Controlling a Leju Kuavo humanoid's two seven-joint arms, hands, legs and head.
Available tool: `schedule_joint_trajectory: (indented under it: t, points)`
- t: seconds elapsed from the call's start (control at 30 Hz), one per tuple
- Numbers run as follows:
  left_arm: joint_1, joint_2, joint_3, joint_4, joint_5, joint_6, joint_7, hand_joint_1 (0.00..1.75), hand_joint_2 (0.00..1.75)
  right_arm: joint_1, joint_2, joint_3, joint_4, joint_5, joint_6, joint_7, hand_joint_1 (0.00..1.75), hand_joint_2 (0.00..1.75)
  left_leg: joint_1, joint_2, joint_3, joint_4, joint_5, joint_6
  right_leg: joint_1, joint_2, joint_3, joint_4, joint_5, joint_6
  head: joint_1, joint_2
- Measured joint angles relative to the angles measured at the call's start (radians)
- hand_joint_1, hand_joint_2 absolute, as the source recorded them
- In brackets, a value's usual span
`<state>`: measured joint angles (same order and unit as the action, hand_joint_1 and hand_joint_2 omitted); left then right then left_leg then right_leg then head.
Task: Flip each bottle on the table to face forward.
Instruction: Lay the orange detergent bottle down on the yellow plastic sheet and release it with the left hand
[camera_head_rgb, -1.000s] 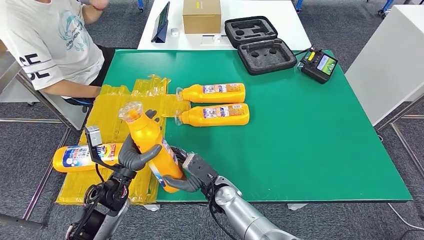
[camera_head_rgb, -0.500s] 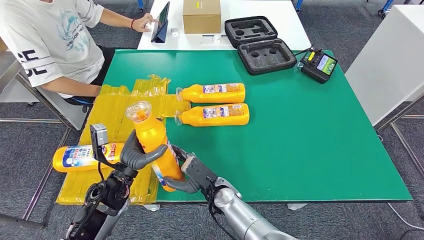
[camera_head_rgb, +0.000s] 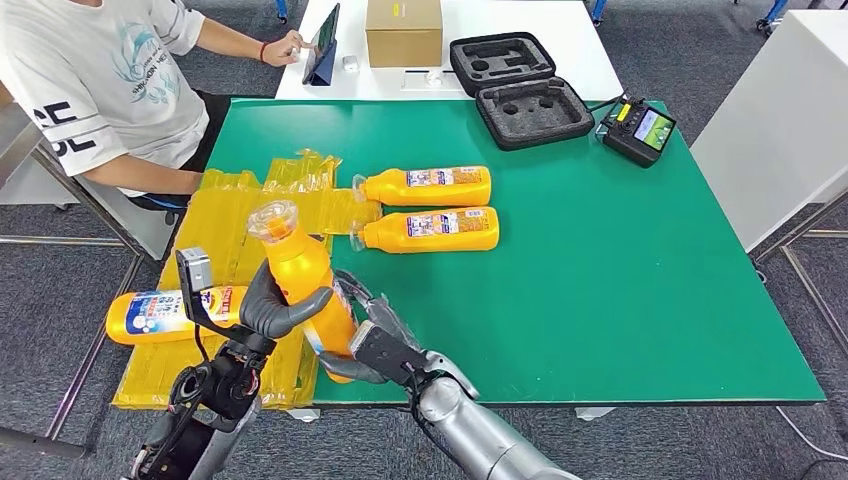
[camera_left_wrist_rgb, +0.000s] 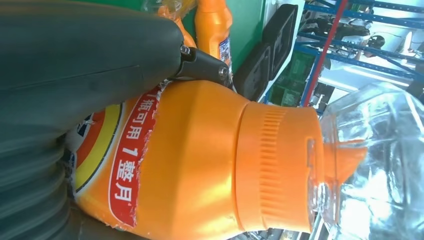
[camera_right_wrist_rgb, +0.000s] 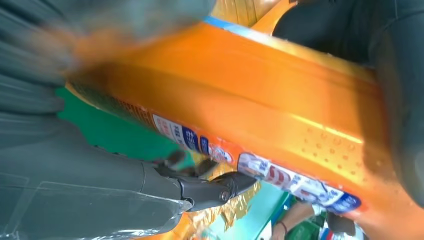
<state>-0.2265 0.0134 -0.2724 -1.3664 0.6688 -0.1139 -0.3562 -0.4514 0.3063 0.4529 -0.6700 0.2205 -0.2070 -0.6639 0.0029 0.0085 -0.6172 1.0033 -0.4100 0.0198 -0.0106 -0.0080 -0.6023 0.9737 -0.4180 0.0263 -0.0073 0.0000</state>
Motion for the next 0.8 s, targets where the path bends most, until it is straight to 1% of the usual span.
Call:
schedule_joint_trajectory:
  t: [0.1, 0.17, 0.23, 0.33, 0.4, 0.43, 0.47, 0.53, 0.63, 0.8]
  points:
    - [0.000, 0.000, 0.005, -0.001, -0.020, 0.033, -0.026, 1.75, 1.75, 0.008, -0.001, 0.000, -0.021, -0.001, -0.041, -0.012, 0.00, 0.00, 0.000, 0.000, 0.000, 0.000, 0.000, 0.000, 0.000, 0.000, 0.000, 0.000, 0.000, 0.000, 0.000, 0.000]
    - [0.000, 0.001, 0.015, -0.002, -0.076, 0.094, -0.065, 1.75, 1.75, 0.020, -0.004, 0.000, -0.059, -0.004, -0.072, -0.024, 0.00, 0.00, 0.000, 0.000, 0.000, 0.000, 0.000, 0.000, 0.000, 0.000, 0.000, 0.000, 0.000, 0.000, 0.000, 0.000]
    - [0.000, 0.003, 0.035, -0.003, -0.180, 0.195, -0.125, 1.75, 1.75, 0.043, -0.012, 0.000, -0.133, -0.007, -0.104, -0.031, 0.00, 0.00, 0.000, 0.000, 0.000, 0.000, 0.000, 0.000, 0.000, 0.000, 0.000, 0.000, 0.000, 0.000, 0.000, 0.000]
    - [0.000, 0.012, 0.080, -0.010, -0.398, 0.390, -0.225, 1.75, 1.75, 0.089, -0.028, 0.000, -0.288, -0.025, -0.149, -0.035, 0.00, 0.00, 0.000, 0.000, 0.000, 0.000, 0.000, 0.000, 0.000, 0.000, 0.000, 0.000, 0.000, 0.000, 0.000, 0.000]
    - [0.000, 0.021, 0.111, -0.013, -0.537, 0.501, -0.264, 1.75, 1.75, 0.117, -0.038, 0.000, -0.385, -0.039, -0.175, -0.036, 0.00, 0.00, 0.000, 0.000, 0.000, 0.000, 0.000, 0.000, 0.000, 0.000, -0.001, 0.000, 0.000, 0.000, 0.000, 0.000]
    - [0.000, 0.025, 0.128, -0.014, -0.590, 0.537, -0.275, 1.75, 1.75, 0.128, -0.043, 0.000, -0.429, -0.045, -0.184, -0.036, 0.00, 0.00, 0.000, 0.000, 0.000, 0.000, 0.000, 0.000, 0.000, 0.000, -0.001, 0.000, 0.000, 0.000, 0.000, 0.000]
    - [0.001, 0.028, 0.144, -0.014, -0.623, 0.558, -0.280, 1.75, 1.75, 0.137, -0.048, 0.000, -0.466, -0.049, -0.189, -0.036, 0.00, 0.00, 0.000, 0.000, 0.000, 0.000, 0.000, 0.000, 0.000, 0.000, -0.001, 0.000, 0.000, 0.000, 0.000, 0.000]
    - [0.002, 0.032, 0.169, -0.014, -0.650, 0.569, -0.283, 1.75, 1.75, 0.151, -0.057, 0.000, -0.523, -0.054, -0.193, -0.036, 0.00, 0.00, 0.000, 0.000, 0.000, 0.000, 0.000, 0.000, 0.000, 0.000, -0.001, 0.000, 0.000, 0.000, 0.000, 0.000]
    - [0.003, 0.034, 0.189, -0.014, -0.691, 0.593, -0.285, 1.75, 1.75, 0.165, -0.066, 0.000, -0.580, -0.060, -0.212, -0.036, 0.00, 0.00, 0.000, 0.000, 0.000, 0.000, 0.000, 0.000, 0.000, 0.000, 0.000, 0.000, 0.000, 0.000, 0.000, 0.000]
    - [0.003, 0.041, 0.211, -0.012, -0.869, 0.696, -0.286, 1.75, 1.75, 0.182, -0.085, 0.014, -0.668, -0.078, -0.267, -0.036, 0.00, 0.00, 0.000, 0.000, 0.000, 0.000, 0.000, 0.000, 0.000, 0.000, 0.000, 0.000, 0.000, 0.000, 0.000, 0.000]
